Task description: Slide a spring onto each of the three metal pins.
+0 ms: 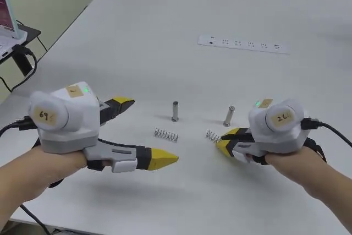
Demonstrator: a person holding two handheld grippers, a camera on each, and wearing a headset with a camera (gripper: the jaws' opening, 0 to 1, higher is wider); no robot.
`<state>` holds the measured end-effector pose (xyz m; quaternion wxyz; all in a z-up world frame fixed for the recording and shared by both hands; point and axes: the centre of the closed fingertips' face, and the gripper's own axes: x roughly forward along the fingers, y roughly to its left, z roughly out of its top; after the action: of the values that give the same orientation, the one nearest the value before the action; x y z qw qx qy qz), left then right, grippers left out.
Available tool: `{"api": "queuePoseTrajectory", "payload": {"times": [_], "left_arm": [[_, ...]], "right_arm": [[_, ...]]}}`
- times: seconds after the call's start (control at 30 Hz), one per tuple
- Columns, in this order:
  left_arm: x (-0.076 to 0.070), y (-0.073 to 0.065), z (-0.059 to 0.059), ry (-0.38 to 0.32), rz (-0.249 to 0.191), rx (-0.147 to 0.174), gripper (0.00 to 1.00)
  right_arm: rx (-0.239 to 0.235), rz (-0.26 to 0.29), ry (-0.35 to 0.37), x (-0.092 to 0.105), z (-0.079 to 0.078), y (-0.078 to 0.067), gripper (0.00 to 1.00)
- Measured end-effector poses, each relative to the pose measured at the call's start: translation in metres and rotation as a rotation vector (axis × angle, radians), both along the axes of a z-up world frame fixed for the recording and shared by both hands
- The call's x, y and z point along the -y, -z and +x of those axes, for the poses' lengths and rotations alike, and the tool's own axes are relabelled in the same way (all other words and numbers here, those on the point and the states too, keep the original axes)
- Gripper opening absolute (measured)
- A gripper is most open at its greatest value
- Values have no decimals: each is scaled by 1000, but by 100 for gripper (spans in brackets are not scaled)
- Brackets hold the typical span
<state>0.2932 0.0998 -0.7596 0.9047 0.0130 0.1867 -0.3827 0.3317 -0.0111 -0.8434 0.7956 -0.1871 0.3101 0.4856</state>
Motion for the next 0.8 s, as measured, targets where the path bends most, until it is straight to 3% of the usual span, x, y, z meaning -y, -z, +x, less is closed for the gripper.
{"api": "queuePoseTrajectory", "payload": {"times": [0.3,0.8], "left_arm": [[10,-3,-5,35,-2,2,95],[32,-3,-9,117,-13,-8,89]], "right_arm": [[15,0,-37,13,-9,-20,8],[68,-21,-182,26,-30,-52,8]]}}
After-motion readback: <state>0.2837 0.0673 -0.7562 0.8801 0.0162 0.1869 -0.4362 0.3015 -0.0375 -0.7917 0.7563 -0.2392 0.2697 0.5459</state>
